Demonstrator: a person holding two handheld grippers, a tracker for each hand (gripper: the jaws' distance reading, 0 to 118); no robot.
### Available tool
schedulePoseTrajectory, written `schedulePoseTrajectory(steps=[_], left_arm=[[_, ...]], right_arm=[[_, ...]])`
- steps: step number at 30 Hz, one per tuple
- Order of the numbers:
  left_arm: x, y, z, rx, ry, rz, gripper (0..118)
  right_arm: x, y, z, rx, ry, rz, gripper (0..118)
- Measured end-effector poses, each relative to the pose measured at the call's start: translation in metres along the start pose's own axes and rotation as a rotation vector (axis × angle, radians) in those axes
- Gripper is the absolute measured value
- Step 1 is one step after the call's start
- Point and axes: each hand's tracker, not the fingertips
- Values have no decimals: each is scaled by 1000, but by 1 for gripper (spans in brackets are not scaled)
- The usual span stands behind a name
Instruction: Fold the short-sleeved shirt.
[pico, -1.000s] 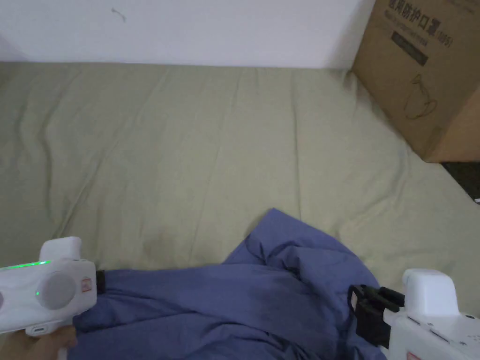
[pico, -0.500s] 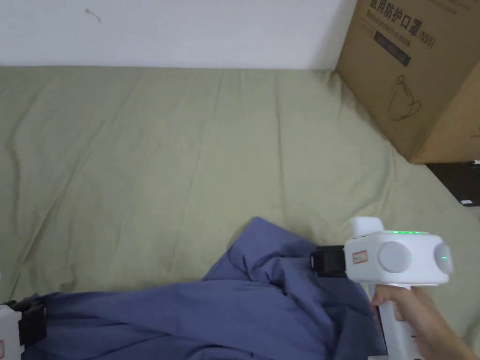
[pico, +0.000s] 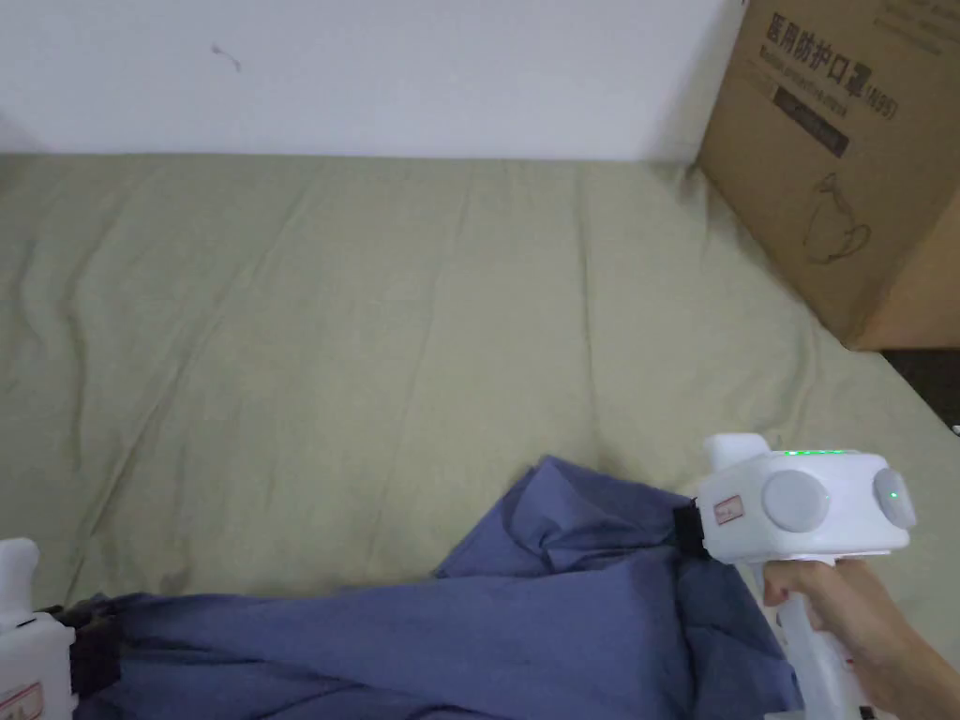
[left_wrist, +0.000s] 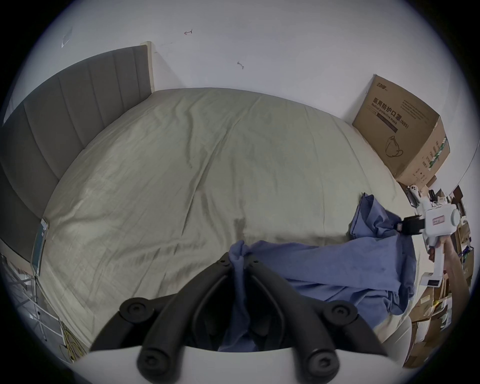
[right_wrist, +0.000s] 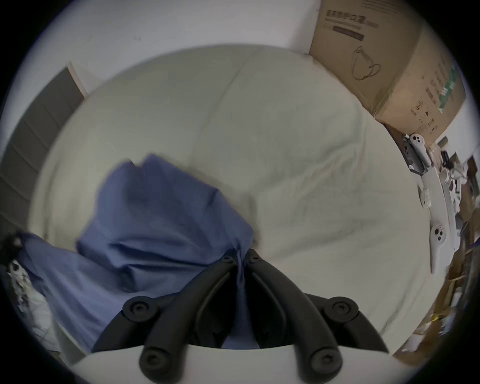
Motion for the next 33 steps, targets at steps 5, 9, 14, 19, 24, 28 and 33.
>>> schedulePoseTrajectory(steps=[5, 9, 14, 19, 24, 28, 33], left_arm=[[-2, 10, 19, 43, -10, -13, 8], [-4, 24, 50, 119, -8, 0, 8], [-18, 59, 98, 257, 3, 35, 7], [-23, 102, 146, 386, -26, 11, 7], [-22, 158, 183, 470, -15, -4, 7], [-22, 221, 206, 539, 11, -16, 7], [-12, 305, 229, 623, 102, -57, 7]], right_arm=[[3, 19, 74, 150, 72, -45, 4], [0, 23, 130, 265, 99, -79, 4], [8, 36, 204, 396, 141, -80, 4], [15, 61, 268, 516, 212, -79, 4], [5, 99, 317, 607, 221, -59, 4], [-9, 144, 350, 662, 229, -42, 4], [-19, 216, 381, 728, 305, -90, 4]])
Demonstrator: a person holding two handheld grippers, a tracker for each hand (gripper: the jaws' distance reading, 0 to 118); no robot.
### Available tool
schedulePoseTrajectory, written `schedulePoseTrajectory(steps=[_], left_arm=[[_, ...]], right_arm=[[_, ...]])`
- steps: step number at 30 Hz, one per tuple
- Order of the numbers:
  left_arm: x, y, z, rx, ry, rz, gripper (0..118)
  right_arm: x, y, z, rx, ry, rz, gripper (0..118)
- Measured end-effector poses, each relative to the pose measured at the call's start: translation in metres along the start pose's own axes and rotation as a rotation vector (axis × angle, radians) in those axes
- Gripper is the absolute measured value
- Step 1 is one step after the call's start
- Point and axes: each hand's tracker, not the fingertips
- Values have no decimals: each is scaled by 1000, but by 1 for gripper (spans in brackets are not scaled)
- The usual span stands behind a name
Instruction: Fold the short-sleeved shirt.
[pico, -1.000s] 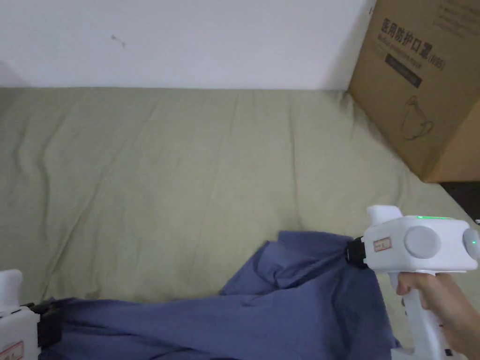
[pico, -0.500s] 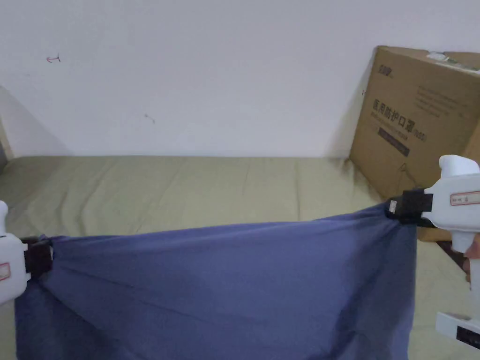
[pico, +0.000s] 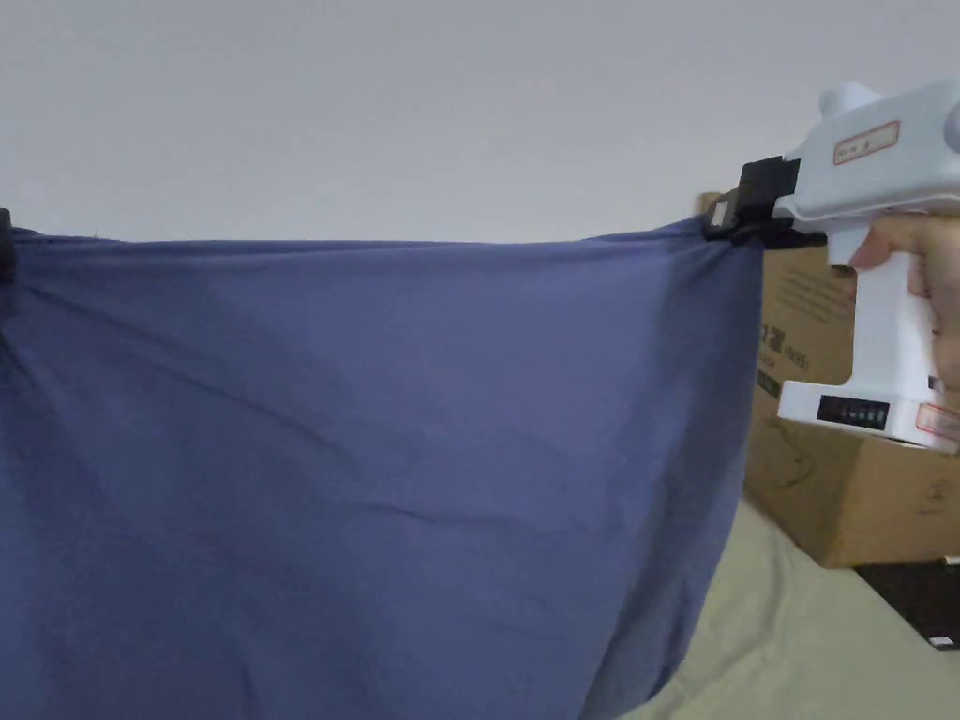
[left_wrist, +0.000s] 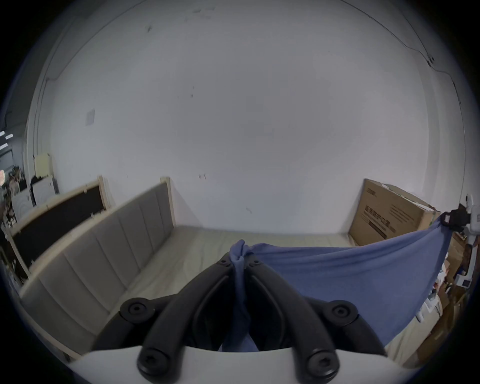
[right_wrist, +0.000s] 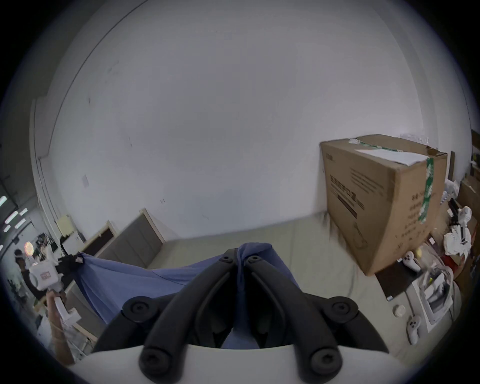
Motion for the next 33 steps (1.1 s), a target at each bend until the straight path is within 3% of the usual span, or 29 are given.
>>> schedulePoseTrajectory(steps=[6, 10, 18, 23, 29, 33], left_arm=[[8, 76, -35, 65, 26, 59, 7], [20, 112, -67, 111, 70, -3, 7], [34, 129, -94, 192, 51, 24, 7], [38, 92, -118, 151, 39, 22, 7], [49, 1, -187, 6, 72, -56, 7], [56, -90, -242, -158, 88, -22, 7]], right_arm=[[-19, 77, -34, 66, -8, 8, 4], [-29, 115, -41, 101, -22, 7, 4], [-31, 130, -26, 170, -44, 36, 4], [-14, 97, -43, 144, -36, 54, 4], [36, 5, -128, -72, -102, 47, 4], [81, -86, -200, -226, -144, -18, 4]])
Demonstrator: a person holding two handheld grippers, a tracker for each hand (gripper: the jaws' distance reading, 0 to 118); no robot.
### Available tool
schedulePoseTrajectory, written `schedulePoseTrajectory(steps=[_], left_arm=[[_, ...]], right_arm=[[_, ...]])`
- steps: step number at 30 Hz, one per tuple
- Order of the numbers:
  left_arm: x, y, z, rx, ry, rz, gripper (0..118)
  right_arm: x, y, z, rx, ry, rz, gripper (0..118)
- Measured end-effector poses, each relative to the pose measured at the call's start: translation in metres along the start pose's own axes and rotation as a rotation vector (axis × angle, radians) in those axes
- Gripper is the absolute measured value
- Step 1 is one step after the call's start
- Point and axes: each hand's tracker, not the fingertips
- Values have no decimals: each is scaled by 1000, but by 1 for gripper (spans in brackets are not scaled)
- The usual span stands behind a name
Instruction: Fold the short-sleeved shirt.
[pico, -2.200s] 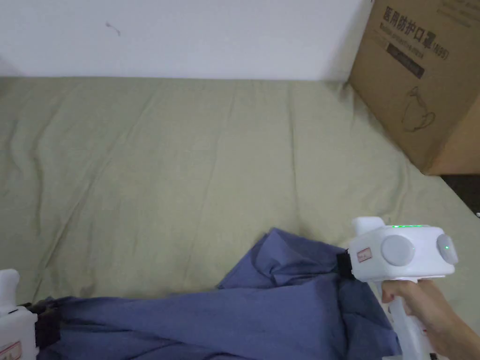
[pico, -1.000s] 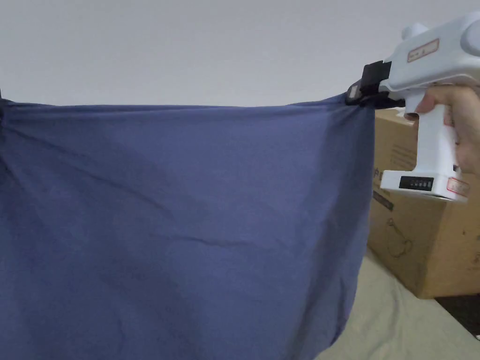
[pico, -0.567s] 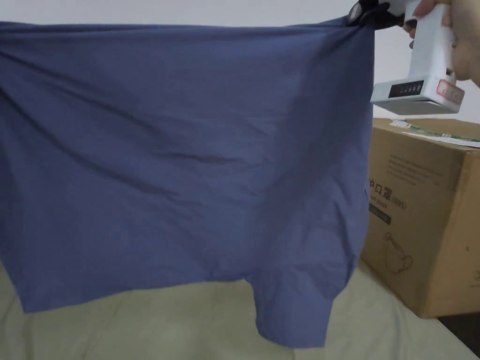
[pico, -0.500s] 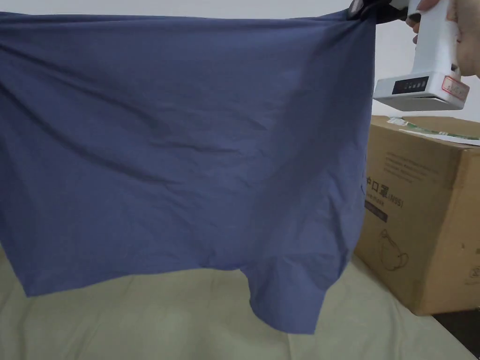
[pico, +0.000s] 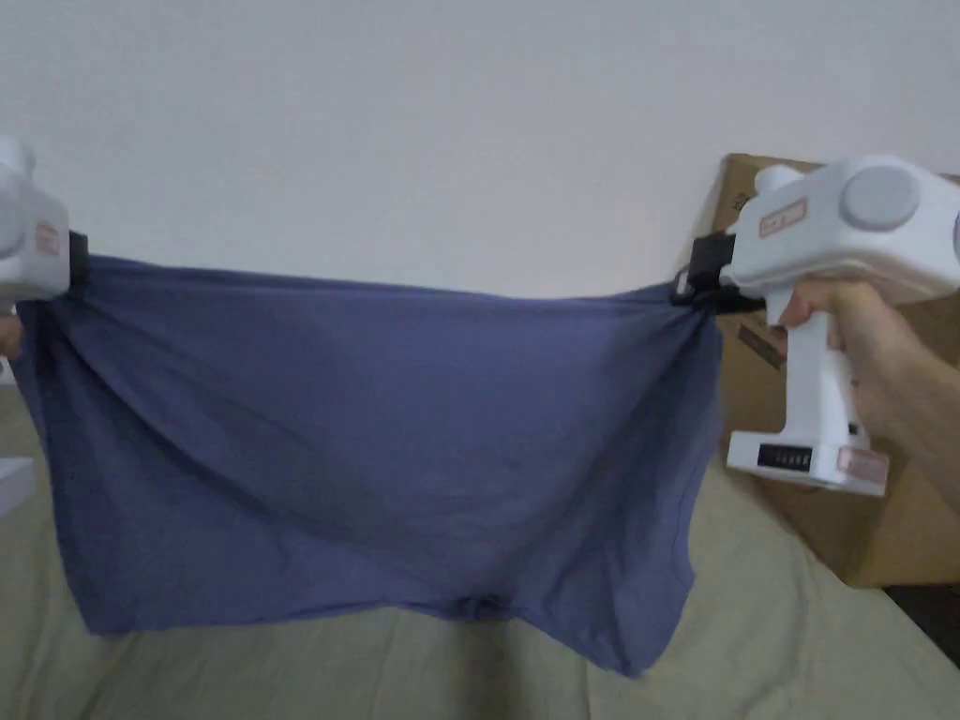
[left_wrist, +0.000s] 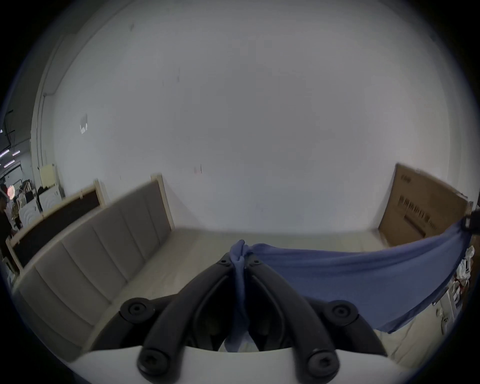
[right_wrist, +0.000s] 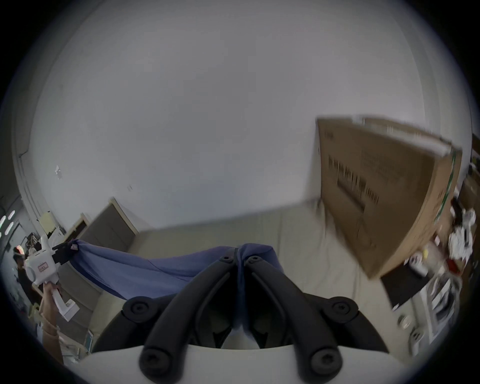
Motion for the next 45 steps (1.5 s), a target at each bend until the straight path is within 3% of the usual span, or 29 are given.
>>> schedulePoseTrajectory(steps=[6, 9, 13, 18, 21, 26, 29, 32, 35, 38, 41, 42, 43, 44, 45], left_arm=[[12, -147, -69, -253, 20, 38, 7], [7, -201, -80, -366, 10, 22, 7], [-7, -241, -62, -413, 7, 14, 7], [-25, -240, 4, -363, -51, 20, 7], [-34, -244, 62, -320, -79, -11, 7], [-65, -277, 155, -337, -138, -24, 7], [-75, -312, 199, -419, -127, -76, 7], [-88, -353, 234, -471, -122, -97, 7], [-107, -393, 249, -521, -141, -39, 7], [-109, -420, 268, -546, -145, -67, 7], [-111, -432, 274, -543, -142, -108, 7], [-109, -432, 277, -544, -144, -103, 8], [-108, -431, 277, -555, -121, -87, 12], [-109, -429, 278, -565, -81, -70, 32], [-111, -427, 280, -553, -77, -58, 67]], right_arm=[[46, -137, -122, -285, -91, -72, 4], [57, -188, -140, -363, -86, -106, 4], [66, -213, -135, -389, -72, -90, 4], [57, -217, -72, -361, -24, -4, 4], [56, -228, -15, -316, 11, -42, 4], [56, -284, 83, -291, 43, -20, 4], [54, -334, 141, -289, 102, -90, 4], [58, -387, 177, -355, 53, -50, 4], [63, -434, 200, -410, 37, -85, 4], [68, -470, 217, -447, 10, -137, 4], [71, -486, 223, -455, 9, -105, 5], [68, -486, 226, -457, -10, -88, 7], [64, -484, 229, -429, -43, -69, 22], [62, -481, 233, -411, -50, -36, 61], [61, -479, 235, -400, -47, -29, 98]])
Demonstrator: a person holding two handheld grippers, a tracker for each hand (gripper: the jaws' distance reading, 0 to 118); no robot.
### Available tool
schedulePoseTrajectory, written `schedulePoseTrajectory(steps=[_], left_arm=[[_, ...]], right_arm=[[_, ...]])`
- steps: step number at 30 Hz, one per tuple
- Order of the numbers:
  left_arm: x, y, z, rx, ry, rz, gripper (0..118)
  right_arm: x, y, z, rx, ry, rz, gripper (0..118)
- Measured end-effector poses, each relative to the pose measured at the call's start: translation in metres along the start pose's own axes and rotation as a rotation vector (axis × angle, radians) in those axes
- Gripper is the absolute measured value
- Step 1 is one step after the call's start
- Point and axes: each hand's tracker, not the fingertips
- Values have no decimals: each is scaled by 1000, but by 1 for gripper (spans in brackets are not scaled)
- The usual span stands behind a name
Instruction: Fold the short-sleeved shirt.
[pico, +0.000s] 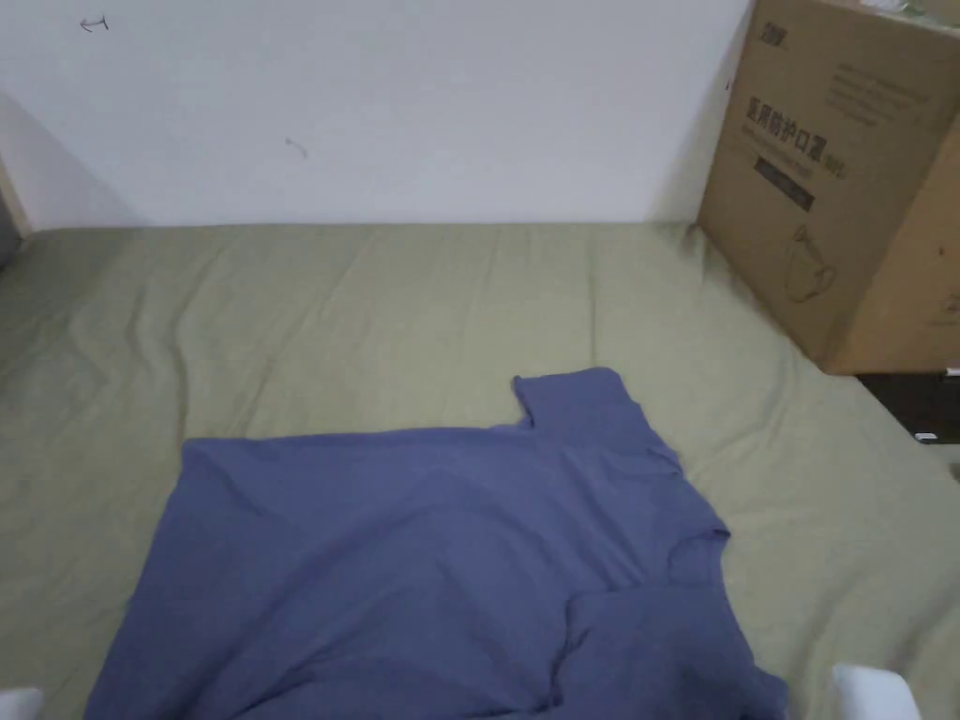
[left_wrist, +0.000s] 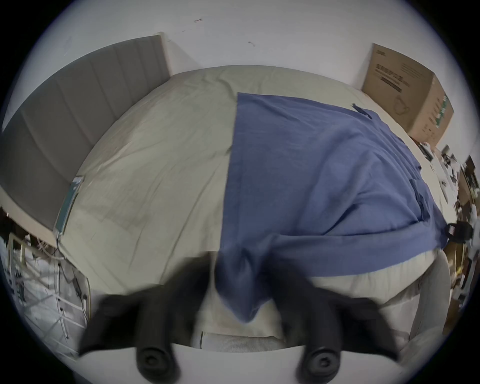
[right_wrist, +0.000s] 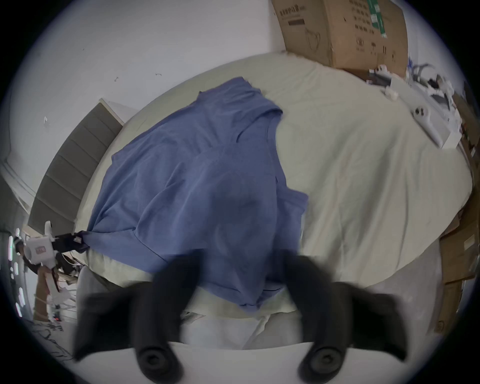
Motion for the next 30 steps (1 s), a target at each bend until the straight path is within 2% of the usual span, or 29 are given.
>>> schedulePoseTrajectory(steps=[1, 2, 5, 6, 7, 9, 10, 13, 15, 18, 21, 23, 24, 25, 26, 30], left_arm=[[-1, -3, 6, 6, -10, 8, 98], [-2, -3, 17, 44, -27, 29, 107], [-2, -6, 48, 112, -77, 74, 106], [-2, -9, 58, 136, -95, 90, 106], [-3, -13, 65, 149, -114, 102, 106], [-5, -24, 78, 175, -142, 143, 102], [-5, -30, 81, 175, -147, 147, 94], [4, -52, 74, 123, -80, 136, 8], [4, -66, 66, 84, -52, 158, 4], [-2, -80, 63, 83, -133, 225, 2], [-3, -74, 61, 92, -55, 183, 2], [-6, -65, 57, 130, -56, 154, 22], [-6, -59, 54, 138, -49, 139, 22], [-7, -53, 50, 139, -45, 139, 67], [-9, -47, 44, 140, -49, 136, 104], [-10, -22, 19, 149, -82, 169, 102]], right_arm=[[-1, 0, 4, 32, 4, -8, 118], [-3, 2, 13, 81, -10, -10, 117], [-10, 9, 34, 106, -32, -24, 115], [-9, 9, 41, 137, -24, -28, 110], [-11, 8, 47, 167, 7, -22, 99], [-20, 4, 56, 180, 8, -27, 41], [-23, 1, 55, 186, 5, -22, 23], [-34, -11, 46, 146, 34, -27, 9], [-38, -21, 36, 88, 57, -59, 5], [-46, -35, 26, 58, 65, -76, 5], [-50, -42, 23, 42, 58, -81, 5], [-50, -42, 23, 34, 51, -84, 5], [-50, -42, 22, 31, 46, -80, 5], [-51, -42, 22, 28, 37, -77, 5], [-49, -42, 23, 26, 35, -71, 5], [-46, -41, 25, 26, 18, -64, 5]])
